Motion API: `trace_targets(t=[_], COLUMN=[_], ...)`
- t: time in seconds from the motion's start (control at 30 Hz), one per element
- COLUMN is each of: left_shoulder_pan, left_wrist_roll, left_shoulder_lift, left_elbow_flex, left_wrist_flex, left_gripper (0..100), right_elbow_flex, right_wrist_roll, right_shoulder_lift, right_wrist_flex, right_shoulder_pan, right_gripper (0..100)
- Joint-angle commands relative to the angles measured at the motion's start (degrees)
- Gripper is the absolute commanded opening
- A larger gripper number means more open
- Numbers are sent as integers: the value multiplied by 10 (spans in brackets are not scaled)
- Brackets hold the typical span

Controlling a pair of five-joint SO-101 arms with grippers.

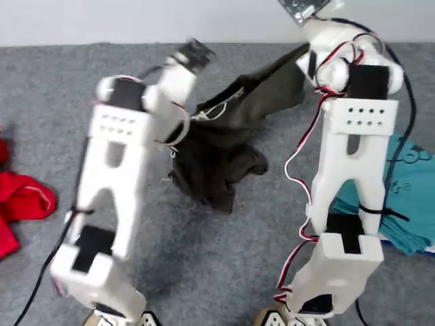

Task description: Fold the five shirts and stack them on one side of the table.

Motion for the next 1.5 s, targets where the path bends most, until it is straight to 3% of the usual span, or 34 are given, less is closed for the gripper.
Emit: trace_targets(t=[0.0, 0.53, 0.67, 0.93, 1.07, 1.23, 1.47], left_shoulder_pan=[-37, -181, -195, -241, -247, -244, -244], left_wrist_roll=[2, -51, -52, -52, -55, -58, -122], left_shoulder_lift=[-105, -277, -312, -354, -372, -402, -438], left_elbow_flex=[-23, -27, -27, -27, -27, -23, -22], left_wrist_flex=[13, 8, -35, -196, -251, -265, -264], left_gripper=[25, 25, 25, 25, 25, 25, 25], right_elbow_flex=[-9, -182, -273, -449, -459, -457, -460], right_wrist_roll=[-6, -6, -10, -33, -33, -30, 37], right_shoulder_lift=[-8, -7, -8, -8, -37, -87, -132], right_wrist_flex=[13, 152, 160, 156, 138, 95, 82], right_shoulder_pan=[9, 41, 36, 38, 40, 37, 36], right_gripper=[9, 9, 9, 10, 10, 10, 10])
